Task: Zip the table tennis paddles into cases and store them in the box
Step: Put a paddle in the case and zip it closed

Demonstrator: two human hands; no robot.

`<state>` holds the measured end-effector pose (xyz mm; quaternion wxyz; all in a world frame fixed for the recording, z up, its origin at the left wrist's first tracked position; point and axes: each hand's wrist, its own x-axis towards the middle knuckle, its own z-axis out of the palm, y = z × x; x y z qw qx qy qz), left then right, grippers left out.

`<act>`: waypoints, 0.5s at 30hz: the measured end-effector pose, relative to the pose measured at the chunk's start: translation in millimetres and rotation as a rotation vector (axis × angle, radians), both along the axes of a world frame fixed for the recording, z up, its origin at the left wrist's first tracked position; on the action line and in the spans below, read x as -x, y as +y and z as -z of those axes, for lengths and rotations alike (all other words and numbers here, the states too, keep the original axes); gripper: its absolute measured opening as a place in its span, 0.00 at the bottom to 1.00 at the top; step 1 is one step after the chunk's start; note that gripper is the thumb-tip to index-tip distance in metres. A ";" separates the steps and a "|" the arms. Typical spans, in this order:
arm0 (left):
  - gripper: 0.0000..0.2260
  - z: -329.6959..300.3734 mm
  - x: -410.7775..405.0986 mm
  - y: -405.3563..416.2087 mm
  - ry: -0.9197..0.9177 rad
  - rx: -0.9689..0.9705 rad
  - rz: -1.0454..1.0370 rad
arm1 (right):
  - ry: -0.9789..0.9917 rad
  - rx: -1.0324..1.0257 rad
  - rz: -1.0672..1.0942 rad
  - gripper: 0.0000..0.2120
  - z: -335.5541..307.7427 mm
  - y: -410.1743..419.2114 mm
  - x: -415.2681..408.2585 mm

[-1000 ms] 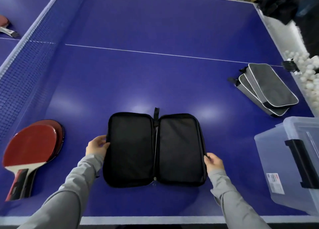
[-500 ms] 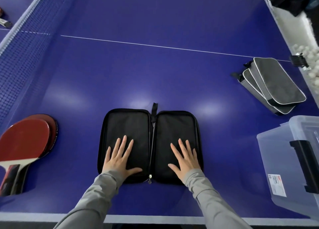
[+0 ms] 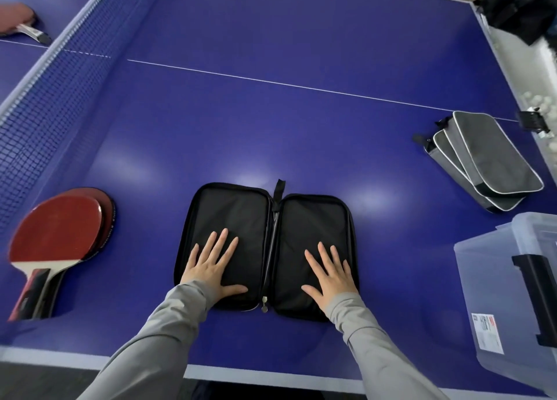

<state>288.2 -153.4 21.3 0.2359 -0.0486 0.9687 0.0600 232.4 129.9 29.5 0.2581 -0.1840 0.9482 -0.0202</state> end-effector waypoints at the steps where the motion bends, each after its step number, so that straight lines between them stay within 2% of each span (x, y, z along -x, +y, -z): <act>1: 0.47 -2.1 0.6 -0.2 -0.006 -0.009 0.004 | -0.006 -0.004 0.009 0.35 -2.3 -2.8 0.5; 8: 0.39 -23.8 1.7 -12.7 0.039 -0.084 -0.007 | -0.003 -0.029 0.115 0.35 -17.2 -20.9 -4.7; 12: 0.34 -35.2 -18.7 -37.5 0.159 -0.107 -0.117 | 0.019 -0.014 0.169 0.35 -22.8 -33.0 -12.0; 15: 0.31 -44.7 -43.6 -74.3 0.304 -0.157 -0.282 | 0.048 -0.004 0.201 0.37 -24.6 -44.2 -20.0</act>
